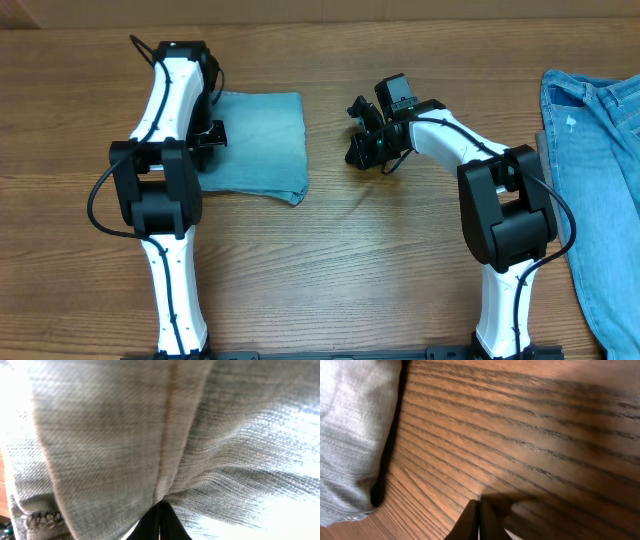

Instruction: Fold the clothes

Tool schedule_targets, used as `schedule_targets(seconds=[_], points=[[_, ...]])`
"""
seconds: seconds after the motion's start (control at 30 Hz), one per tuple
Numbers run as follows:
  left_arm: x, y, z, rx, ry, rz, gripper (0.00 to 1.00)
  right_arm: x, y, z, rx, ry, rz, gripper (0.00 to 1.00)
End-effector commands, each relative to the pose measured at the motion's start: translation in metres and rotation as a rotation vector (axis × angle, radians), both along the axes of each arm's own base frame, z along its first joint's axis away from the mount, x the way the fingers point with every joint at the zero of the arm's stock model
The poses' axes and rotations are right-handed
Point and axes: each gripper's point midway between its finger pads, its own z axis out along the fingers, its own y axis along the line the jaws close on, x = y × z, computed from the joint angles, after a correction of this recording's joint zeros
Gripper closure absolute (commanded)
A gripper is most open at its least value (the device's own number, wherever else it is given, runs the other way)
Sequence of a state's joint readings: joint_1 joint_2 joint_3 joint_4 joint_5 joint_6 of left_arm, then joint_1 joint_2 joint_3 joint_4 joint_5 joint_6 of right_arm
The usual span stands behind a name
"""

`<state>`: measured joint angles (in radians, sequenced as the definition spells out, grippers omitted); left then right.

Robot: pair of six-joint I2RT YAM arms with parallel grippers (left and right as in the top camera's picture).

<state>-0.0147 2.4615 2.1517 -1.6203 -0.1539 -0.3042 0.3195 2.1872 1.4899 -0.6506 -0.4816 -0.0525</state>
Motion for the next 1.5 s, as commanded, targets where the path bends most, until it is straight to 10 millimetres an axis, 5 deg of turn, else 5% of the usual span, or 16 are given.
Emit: schedule_targets(seconds=[0.0, 0.13, 0.23, 0.33, 0.53, 0.7, 0.77, 0.83, 0.93, 1.03, 1.1, 1.2, 1.27, 1.47], points=[[0.023, -0.021, 0.018, -0.073, -0.094, -0.046, 0.96, 0.007, 0.002, 0.019, 0.064, 0.01, -0.002, 0.96], [0.059, -0.05, 0.098, -0.172, -0.373, -0.089, 0.96, 0.018, 0.039, 0.101, 0.293, -0.034, 0.082, 0.96], [0.077, -0.037, 0.119, -0.116, -0.487, -0.091, 0.92, 0.02, 0.061, 0.114, 0.363, -0.094, 0.137, 0.96], [0.1, -0.019, 0.108, -0.06, -0.549, -0.074, 0.93, 0.018, 0.072, 0.109, 0.322, -0.119, 0.152, 0.96], [0.135, 0.006, 0.074, -0.046, -0.611, -0.025, 0.94, 0.006, 0.055, 0.086, 0.175, -0.045, 0.108, 0.96], [0.134, 0.024, -0.003, -0.021, -0.487, 0.006, 0.96, 0.002, 0.046, 0.079, 0.122, -0.02, 0.091, 0.96], [0.136, 0.029, -0.018, -0.021, -0.477, 0.026, 0.96, 0.001, 0.046, 0.078, 0.119, -0.012, 0.091, 0.96], [0.141, 0.031, -0.006, -0.018, -0.508, 0.027, 0.96, 0.0, 0.046, 0.078, 0.118, -0.009, 0.09, 0.96], [0.148, 0.03, 0.064, -0.013, -0.622, 0.041, 0.96, -0.001, 0.045, 0.077, 0.116, -0.003, 0.09, 0.96], [0.128, 0.031, 0.127, -0.006, -0.67, 0.087, 0.9, -0.004, 0.042, 0.075, 0.099, 0.013, 0.086, 0.96], [0.095, 0.03, 0.141, 0.0, -0.594, 0.14, 0.88, -0.004, 0.04, 0.073, 0.083, 0.014, 0.081, 0.96], [0.071, 0.029, 0.122, 0.01, -0.459, 0.138, 0.85, -0.007, 0.038, 0.072, 0.072, 0.027, 0.079, 0.95], [0.047, 0.028, 0.086, 0.013, -0.301, 0.139, 0.85, -0.009, 0.034, 0.069, 0.049, 0.039, 0.073, 0.92], [0.002, 0.033, 0.03, 0.05, -0.068, 0.137, 0.86, -0.009, 0.032, 0.068, 0.038, 0.037, 0.07, 0.91]])
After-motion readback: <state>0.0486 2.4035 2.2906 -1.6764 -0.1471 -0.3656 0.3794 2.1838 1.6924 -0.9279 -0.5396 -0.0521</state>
